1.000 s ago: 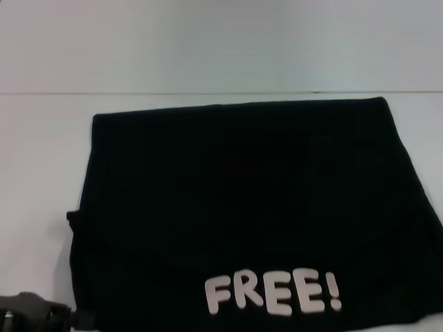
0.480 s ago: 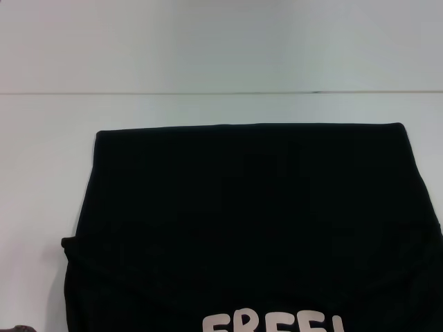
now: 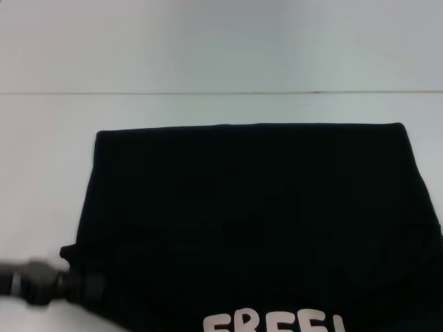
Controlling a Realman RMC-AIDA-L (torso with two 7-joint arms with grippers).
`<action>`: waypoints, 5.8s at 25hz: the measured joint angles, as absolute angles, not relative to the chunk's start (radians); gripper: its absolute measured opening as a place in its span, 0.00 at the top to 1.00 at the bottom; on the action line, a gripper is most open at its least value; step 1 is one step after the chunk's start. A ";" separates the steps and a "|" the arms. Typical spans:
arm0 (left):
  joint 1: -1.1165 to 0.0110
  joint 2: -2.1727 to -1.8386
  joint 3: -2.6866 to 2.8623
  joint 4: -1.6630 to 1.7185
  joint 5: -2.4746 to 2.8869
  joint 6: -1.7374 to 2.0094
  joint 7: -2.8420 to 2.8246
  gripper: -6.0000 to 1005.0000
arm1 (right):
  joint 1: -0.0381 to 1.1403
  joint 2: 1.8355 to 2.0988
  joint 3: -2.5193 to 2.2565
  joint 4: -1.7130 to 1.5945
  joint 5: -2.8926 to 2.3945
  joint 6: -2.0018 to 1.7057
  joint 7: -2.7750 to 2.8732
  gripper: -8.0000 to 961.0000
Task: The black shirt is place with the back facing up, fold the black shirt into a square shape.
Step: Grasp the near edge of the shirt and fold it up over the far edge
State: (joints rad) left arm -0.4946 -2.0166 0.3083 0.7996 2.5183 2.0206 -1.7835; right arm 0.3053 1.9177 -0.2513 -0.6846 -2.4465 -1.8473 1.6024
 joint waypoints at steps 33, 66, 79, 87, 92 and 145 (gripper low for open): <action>-0.854 -2.016 0.566 0.576 2.478 0.934 -1.959 0.99 | 0.761 1.941 -0.249 -0.442 -2.445 -0.933 1.767 0.97; -0.854 -2.031 0.568 0.571 2.479 0.956 -1.955 0.99 | 0.689 1.880 -0.455 -0.442 -2.451 -1.101 2.346 0.51; -0.854 -2.032 0.575 0.572 2.478 0.957 -1.952 0.99 | 0.723 1.943 -0.446 -0.410 -2.438 -0.978 2.333 0.59; -0.853 -2.033 0.577 0.574 2.478 0.963 -1.952 0.99 | 0.717 1.946 -0.449 -0.410 -2.381 -0.977 2.270 0.70; -0.853 -2.033 0.577 0.580 2.477 0.963 -1.952 0.99 | 0.719 1.947 -0.443 -0.413 -2.375 -0.977 2.245 0.88; -0.842 -2.044 0.567 0.618 2.463 0.770 -1.982 0.99 | 0.864 1.944 -0.660 -0.399 -2.309 -0.644 2.190 0.93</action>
State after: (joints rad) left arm -0.8421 -2.0436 0.5675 0.6181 2.4634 0.7700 -1.9817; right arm 0.8637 1.9440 -0.6599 -0.3988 -2.3089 -0.6443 2.1904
